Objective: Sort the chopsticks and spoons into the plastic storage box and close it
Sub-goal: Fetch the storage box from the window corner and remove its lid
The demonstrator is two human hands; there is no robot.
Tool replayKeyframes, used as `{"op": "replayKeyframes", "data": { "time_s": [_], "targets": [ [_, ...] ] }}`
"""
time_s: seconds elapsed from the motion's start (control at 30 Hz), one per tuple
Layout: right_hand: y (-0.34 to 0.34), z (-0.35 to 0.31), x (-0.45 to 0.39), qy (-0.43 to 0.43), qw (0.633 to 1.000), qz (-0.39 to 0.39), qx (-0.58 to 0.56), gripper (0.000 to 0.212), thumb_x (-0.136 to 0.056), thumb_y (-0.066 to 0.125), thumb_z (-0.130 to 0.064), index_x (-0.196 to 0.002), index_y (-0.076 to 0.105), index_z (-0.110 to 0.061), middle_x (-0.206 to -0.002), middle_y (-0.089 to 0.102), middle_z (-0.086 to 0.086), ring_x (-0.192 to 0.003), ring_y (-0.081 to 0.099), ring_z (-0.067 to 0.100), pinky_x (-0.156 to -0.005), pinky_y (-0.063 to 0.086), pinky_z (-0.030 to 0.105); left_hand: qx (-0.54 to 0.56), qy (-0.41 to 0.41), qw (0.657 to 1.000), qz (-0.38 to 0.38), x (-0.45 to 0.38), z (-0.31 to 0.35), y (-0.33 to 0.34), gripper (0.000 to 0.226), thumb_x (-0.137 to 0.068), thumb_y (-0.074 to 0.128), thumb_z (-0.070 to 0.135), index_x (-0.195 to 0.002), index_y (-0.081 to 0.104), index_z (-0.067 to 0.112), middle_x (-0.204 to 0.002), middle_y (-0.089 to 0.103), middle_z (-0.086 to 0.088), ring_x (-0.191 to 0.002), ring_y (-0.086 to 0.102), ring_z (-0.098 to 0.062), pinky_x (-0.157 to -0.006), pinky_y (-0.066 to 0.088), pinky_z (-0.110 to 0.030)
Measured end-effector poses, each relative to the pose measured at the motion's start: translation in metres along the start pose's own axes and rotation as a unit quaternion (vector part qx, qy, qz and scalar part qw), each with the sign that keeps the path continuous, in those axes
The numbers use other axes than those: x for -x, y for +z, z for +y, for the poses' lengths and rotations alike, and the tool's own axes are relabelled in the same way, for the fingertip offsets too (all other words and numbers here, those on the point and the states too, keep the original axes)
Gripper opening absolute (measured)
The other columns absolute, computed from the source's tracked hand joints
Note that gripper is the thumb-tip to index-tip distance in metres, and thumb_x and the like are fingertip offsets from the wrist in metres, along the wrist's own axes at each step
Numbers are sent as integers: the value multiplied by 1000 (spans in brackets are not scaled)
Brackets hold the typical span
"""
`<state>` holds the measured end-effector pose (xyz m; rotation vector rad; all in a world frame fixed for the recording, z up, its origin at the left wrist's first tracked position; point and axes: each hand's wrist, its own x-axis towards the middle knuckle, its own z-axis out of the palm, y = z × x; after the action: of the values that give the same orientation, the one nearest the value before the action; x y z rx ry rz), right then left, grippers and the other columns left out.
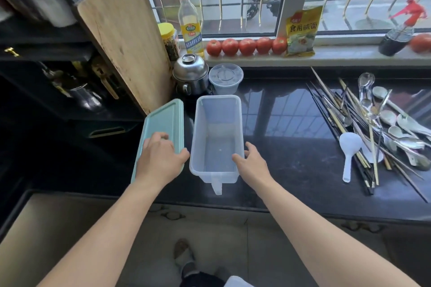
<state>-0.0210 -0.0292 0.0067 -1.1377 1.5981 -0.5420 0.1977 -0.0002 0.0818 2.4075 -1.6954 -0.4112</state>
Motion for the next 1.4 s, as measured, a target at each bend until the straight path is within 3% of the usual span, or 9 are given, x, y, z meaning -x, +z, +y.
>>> {"op": "replayKeyframes", "data": {
  "time_s": [0.07,0.17,0.27,0.5,0.73,0.93,1.03,1.2,1.4],
  "targets": [
    [9,-5,-6,5,1000,6,9,49,-96,46,-22,-145,41,-27,-128,59,-2,-110,58,23,-83,49,34,26,38,999,22,-13,-1,-6,39,-93,61,43,-80,70,7,-144,50,3,-130,41,-21,-82,37,-34],
    [21,-14,-15,40,998,41,34,34,-90,40,-17,-119,56,-25,-111,62,-3,-98,59,22,-83,54,41,77,101,992,26,-42,0,-14,43,-91,65,40,-60,57,11,-141,52,3,-127,44,-19,-85,38,-33],
    [29,-19,-17,74,992,86,60,24,-89,41,-17,-103,60,-21,-101,63,-2,-93,60,23,-77,50,38,94,146,985,-22,-70,-5,-17,42,-89,64,43,-58,56,16,-141,50,6,-129,42,-17,-85,38,-33],
    [40,-32,-15,141,970,148,135,23,-92,41,-21,-97,62,-15,-95,65,4,-89,60,29,-69,44,35,107,184,973,-88,-91,-34,-23,45,-91,63,44,-56,52,18,-144,49,6,-130,44,-18,-82,40,-33],
    [44,-34,-10,154,967,156,128,26,-95,42,-24,-105,64,-13,-99,67,7,-96,61,31,-82,54,41,137,206,961,-123,-112,-32,-15,42,-90,61,44,-59,58,16,-143,49,7,-130,41,-20,-95,47,-42],
    [39,-38,-10,155,962,187,128,30,-96,41,-28,-104,63,-10,-100,66,10,-96,62,33,-84,56,48,131,220,960,-114,-112,-28,-17,41,-91,61,42,-63,63,13,-141,49,5,-129,41,-20,-83,38,-35],
    [29,-36,-17,168,961,196,99,30,-97,41,-28,-107,62,-10,-105,65,12,-99,63,36,-80,59,54,143,205,963,-103,-113,-34,-17,42,-92,60,45,-64,63,14,-139,49,7,-124,44,-20,-84,42,-37],
    [1,-34,-16,208,947,245,-35,22,-100,45,-20,-114,61,-15,-114,61,10,-102,62,33,-71,63,50,143,179,969,-90,-86,-62,2,44,-92,60,47,-62,57,15,-136,49,12,-120,45,-14,-75,42,-36],
    [-13,-27,-24,192,951,242,-19,23,-96,42,-22,-107,62,-18,-107,64,9,-96,65,32,-71,63,52,117,158,979,-53,-66,-88,48,43,-87,69,40,-57,45,22,-136,56,3,-122,49,-20,-74,52,-40]
  ]
}}
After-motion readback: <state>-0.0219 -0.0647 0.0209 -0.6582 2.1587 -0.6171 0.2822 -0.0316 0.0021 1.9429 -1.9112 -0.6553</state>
